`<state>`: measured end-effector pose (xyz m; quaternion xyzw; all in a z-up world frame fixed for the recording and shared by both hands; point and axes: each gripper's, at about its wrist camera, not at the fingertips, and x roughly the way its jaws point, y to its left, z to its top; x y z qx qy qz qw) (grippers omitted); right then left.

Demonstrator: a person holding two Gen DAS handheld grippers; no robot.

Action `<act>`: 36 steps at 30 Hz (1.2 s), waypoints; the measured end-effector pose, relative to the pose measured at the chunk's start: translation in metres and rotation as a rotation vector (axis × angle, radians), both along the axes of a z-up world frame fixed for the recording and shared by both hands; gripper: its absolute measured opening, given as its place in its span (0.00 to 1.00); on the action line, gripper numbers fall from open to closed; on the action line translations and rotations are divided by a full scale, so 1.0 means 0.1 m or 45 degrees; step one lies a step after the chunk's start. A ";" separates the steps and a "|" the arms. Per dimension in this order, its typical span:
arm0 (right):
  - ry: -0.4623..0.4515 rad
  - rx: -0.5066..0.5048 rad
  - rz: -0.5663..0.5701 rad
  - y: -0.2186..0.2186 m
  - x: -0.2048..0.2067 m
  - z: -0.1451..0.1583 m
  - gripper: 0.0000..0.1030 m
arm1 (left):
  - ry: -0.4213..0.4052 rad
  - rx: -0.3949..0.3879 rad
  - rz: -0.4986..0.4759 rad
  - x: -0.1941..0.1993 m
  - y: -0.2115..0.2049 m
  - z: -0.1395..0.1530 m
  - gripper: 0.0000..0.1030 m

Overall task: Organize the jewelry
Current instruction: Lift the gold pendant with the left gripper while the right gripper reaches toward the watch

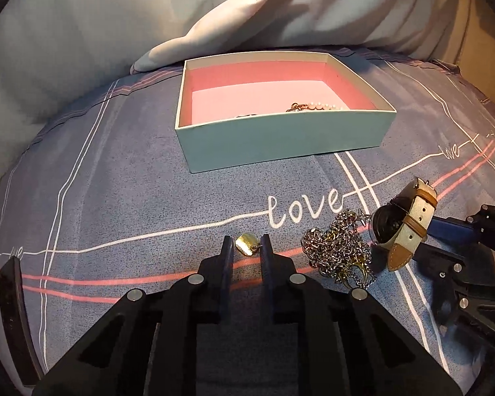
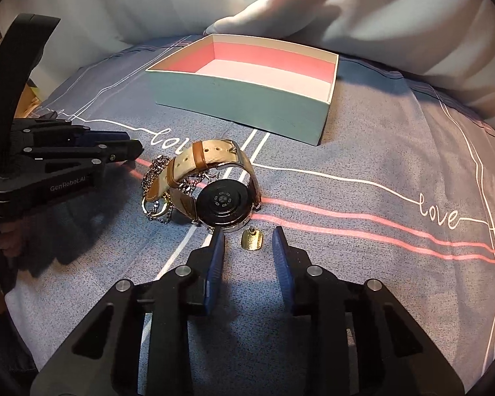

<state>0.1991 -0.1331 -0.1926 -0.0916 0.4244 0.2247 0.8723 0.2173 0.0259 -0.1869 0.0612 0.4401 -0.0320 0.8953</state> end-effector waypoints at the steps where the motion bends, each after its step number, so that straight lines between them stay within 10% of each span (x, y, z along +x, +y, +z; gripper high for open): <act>1: -0.004 -0.003 0.002 0.00 0.00 0.00 0.15 | 0.002 -0.026 0.003 0.00 0.03 0.01 0.15; 11: -0.010 0.068 -0.008 -0.07 -0.13 0.12 0.11 | -0.005 -0.231 0.053 -0.15 0.27 0.15 0.15; 36: -0.148 0.153 -0.013 -0.15 0.03 0.75 0.11 | -0.076 -0.254 0.018 -0.07 0.22 0.58 0.15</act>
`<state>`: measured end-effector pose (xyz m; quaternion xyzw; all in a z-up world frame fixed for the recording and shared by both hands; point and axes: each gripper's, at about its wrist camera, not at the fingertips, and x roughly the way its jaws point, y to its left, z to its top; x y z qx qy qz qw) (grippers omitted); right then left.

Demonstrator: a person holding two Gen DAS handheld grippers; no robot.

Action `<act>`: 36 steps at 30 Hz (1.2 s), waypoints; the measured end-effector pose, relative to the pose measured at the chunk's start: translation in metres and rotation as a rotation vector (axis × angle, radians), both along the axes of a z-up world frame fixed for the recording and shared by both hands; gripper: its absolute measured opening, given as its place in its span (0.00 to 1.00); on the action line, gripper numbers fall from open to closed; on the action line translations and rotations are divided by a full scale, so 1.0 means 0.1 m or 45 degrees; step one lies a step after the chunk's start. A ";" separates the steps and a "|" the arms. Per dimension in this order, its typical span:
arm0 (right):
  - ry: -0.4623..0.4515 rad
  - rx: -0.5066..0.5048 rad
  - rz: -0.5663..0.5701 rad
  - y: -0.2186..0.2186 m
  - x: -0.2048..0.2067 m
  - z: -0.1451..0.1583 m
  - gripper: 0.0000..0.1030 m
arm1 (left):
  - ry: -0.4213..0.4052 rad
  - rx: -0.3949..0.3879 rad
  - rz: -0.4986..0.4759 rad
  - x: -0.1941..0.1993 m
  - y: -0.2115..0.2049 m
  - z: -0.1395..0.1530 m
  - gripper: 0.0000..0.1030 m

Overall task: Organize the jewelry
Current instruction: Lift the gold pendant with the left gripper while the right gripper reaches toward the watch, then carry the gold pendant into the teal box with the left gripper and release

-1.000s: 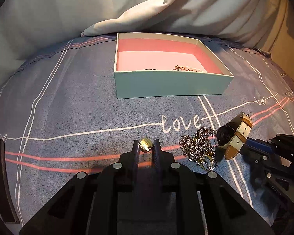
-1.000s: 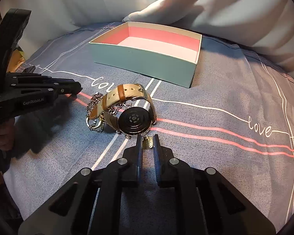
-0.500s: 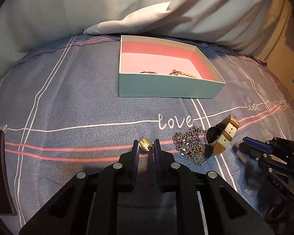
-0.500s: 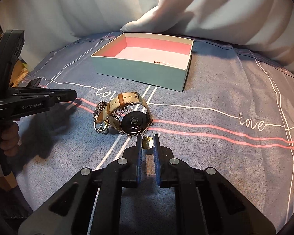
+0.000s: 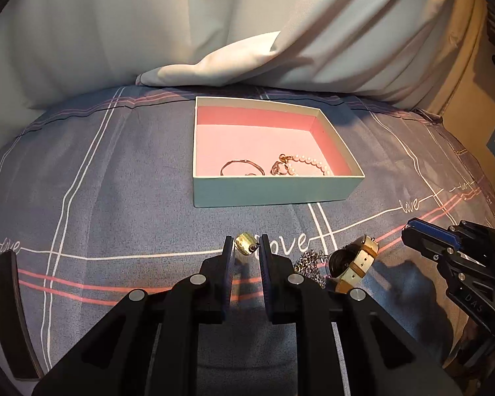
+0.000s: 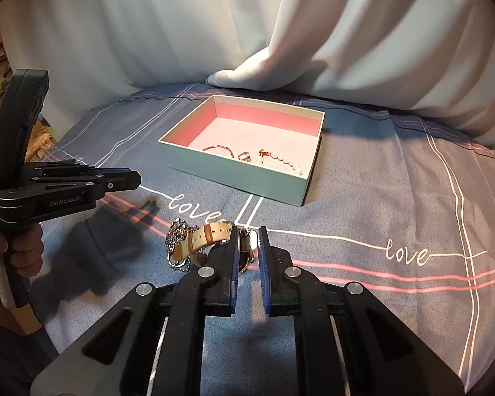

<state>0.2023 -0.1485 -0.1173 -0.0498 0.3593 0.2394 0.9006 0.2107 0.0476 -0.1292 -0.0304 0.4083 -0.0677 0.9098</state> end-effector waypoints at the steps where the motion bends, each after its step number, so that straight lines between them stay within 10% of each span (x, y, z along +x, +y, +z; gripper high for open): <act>1: -0.015 0.000 0.005 0.01 0.03 0.06 0.11 | -0.015 0.000 -0.001 0.02 0.00 0.05 0.15; 21: -0.140 0.011 0.023 0.28 0.90 0.66 0.11 | -0.072 0.006 0.048 0.86 -0.11 0.69 0.15; 36: 0.030 -0.084 -0.010 0.42 1.45 0.18 0.11 | 0.102 0.069 0.084 1.35 -0.23 0.30 0.14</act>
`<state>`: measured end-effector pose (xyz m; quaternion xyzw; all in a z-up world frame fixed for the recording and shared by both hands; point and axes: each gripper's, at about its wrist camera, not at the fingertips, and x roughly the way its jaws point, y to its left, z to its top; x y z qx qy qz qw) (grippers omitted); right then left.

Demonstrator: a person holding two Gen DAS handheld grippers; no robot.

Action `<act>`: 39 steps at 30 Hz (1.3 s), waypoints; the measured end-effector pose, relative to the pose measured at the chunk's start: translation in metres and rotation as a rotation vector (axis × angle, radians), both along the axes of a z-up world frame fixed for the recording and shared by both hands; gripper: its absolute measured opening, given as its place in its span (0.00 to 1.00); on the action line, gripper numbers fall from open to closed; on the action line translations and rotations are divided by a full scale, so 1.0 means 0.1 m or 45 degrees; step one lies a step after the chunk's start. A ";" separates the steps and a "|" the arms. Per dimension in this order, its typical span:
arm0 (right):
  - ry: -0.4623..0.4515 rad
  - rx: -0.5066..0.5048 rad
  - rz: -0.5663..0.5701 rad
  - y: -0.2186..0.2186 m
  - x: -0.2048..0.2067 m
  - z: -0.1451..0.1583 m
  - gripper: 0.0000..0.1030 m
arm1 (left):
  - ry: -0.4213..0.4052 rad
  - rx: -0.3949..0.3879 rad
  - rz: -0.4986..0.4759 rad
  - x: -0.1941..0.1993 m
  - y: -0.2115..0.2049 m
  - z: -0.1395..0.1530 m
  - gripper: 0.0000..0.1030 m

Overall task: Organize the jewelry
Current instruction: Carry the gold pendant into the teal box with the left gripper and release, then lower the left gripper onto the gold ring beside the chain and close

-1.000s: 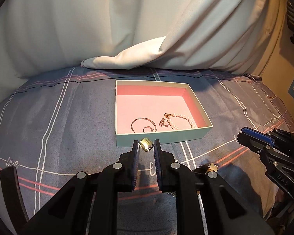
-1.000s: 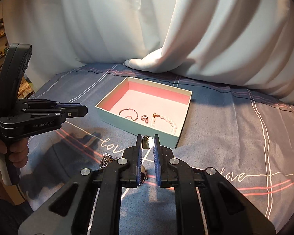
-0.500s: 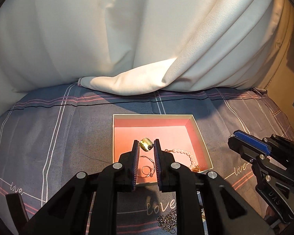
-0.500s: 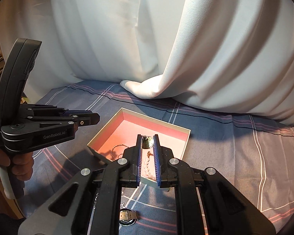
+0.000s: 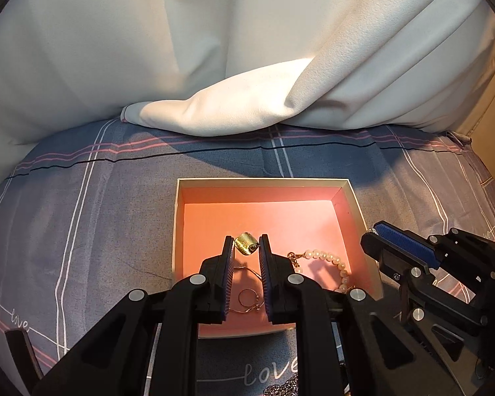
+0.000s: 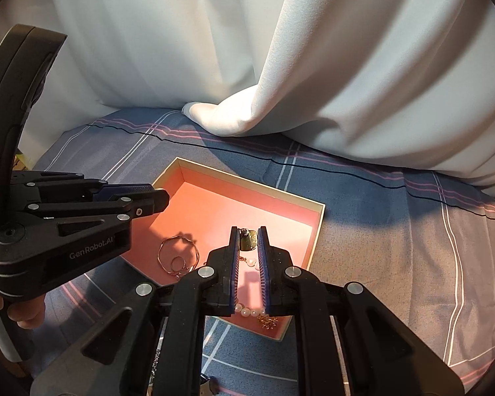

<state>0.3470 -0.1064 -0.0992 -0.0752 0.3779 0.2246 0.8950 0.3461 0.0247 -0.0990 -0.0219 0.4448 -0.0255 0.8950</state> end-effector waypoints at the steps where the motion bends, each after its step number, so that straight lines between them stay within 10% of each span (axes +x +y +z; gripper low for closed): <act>1: 0.014 -0.009 0.001 0.01 0.02 -0.03 0.11 | 0.011 0.002 0.004 0.03 0.00 -0.02 0.14; 18: 0.023 -0.039 -0.006 0.04 0.05 -0.09 0.11 | 0.090 -0.051 0.023 0.21 0.05 -0.14 0.15; 20: 0.036 -0.035 -0.036 0.00 0.05 -0.10 0.15 | 0.084 -0.081 0.000 0.19 0.06 -0.10 0.34; 22: 0.055 -0.030 -0.076 -0.07 0.00 -0.12 0.66 | 0.064 -0.065 0.025 0.12 0.08 -0.04 0.85; 29: 0.067 0.141 -0.105 -0.58 -0.75 -0.31 0.72 | -0.037 -0.085 -0.088 -0.66 0.15 0.00 0.86; 39: 0.240 0.189 -0.165 -0.90 -1.40 -0.90 0.72 | 0.177 -0.052 -0.119 -1.38 0.11 -0.80 0.83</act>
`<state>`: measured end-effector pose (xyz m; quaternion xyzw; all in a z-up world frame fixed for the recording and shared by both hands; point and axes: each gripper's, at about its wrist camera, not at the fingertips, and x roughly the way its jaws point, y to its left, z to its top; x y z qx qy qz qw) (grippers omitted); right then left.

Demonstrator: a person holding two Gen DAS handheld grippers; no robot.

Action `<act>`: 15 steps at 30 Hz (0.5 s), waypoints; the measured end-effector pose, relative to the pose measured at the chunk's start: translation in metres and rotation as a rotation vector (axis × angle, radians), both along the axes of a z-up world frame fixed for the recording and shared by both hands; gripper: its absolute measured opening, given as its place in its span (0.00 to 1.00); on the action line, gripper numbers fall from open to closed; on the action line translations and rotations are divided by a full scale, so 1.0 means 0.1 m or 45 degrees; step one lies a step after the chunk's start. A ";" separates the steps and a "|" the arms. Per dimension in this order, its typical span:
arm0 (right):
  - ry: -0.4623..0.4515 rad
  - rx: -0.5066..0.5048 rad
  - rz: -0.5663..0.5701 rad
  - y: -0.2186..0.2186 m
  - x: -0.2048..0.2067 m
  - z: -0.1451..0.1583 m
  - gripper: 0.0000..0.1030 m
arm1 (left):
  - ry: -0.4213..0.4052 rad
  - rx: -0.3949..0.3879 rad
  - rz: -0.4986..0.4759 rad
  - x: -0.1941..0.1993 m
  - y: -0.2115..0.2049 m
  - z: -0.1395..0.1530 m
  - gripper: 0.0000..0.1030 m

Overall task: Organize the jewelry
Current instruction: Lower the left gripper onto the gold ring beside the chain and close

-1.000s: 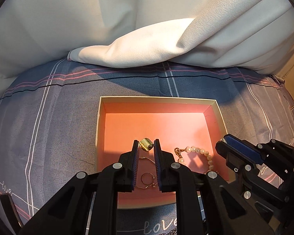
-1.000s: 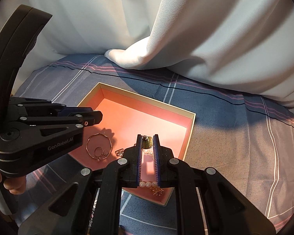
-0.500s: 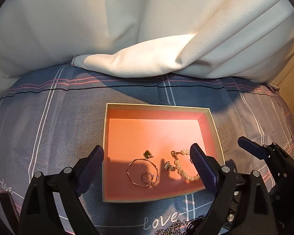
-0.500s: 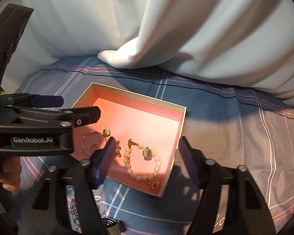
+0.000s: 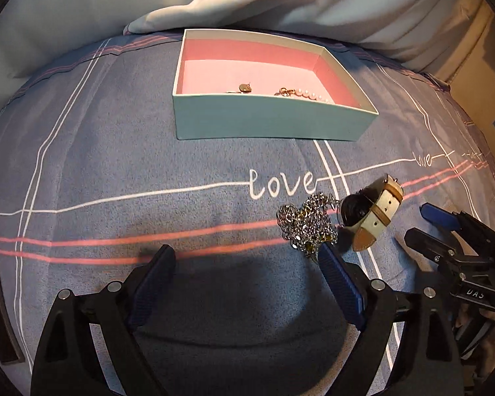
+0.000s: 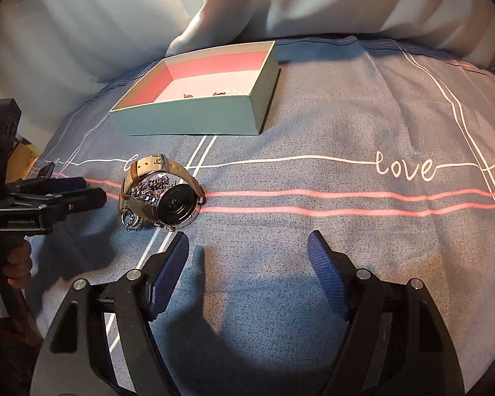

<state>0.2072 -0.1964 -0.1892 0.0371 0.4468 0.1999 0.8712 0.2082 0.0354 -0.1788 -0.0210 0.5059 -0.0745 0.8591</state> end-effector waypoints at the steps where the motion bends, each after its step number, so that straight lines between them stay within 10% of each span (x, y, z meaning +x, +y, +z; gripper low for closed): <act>1: -0.001 0.002 0.002 0.00 0.00 0.01 0.72 | -0.008 0.016 -0.001 -0.01 -0.03 -0.02 0.83; 8: -0.008 -0.017 0.010 0.05 -0.01 0.00 0.72 | -0.072 0.261 -0.030 0.06 -0.23 -0.11 0.84; 15: -0.012 -0.051 0.017 0.09 -0.01 0.00 0.72 | -0.088 0.264 0.253 0.11 0.30 -0.04 0.84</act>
